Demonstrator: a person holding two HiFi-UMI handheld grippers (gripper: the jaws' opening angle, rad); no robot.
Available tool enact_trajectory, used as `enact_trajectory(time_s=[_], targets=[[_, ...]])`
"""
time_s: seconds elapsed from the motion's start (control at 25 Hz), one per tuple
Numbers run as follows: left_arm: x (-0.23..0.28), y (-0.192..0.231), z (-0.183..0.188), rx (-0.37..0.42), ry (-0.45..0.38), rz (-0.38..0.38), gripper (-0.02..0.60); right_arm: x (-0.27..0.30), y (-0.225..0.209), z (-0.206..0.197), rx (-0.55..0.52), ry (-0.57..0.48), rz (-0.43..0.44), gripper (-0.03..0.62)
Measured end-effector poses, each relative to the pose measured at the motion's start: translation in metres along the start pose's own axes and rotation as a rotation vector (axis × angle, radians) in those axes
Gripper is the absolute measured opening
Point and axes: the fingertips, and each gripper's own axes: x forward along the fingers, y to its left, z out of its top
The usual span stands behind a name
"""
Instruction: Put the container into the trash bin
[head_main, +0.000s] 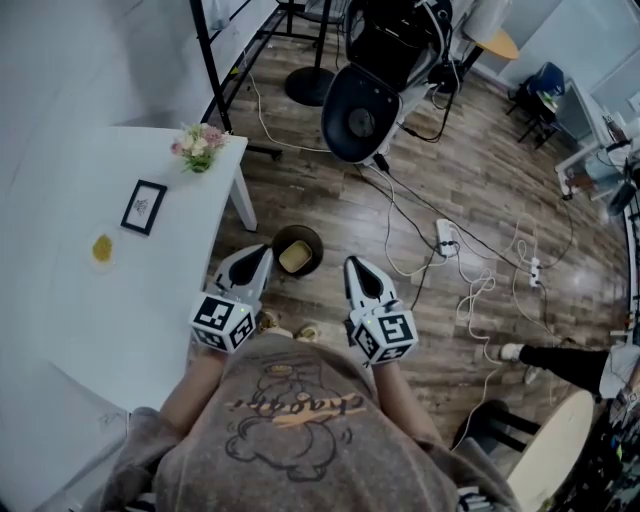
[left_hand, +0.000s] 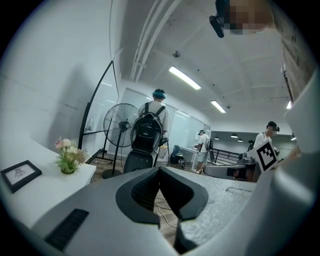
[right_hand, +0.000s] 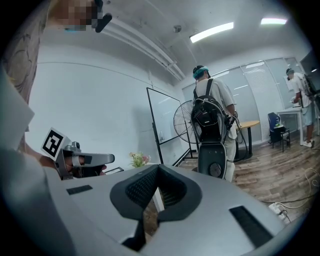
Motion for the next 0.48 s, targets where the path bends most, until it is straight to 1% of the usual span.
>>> enact_trajectory(time_s=[0.48], targets=[[-0.0011, 0.0014, -0.005, -0.008, 0.003, 0.009, 0.004, 0.0015, 0.0003, -0.0031, 0.008, 0.006, -0.002, 0.0]])
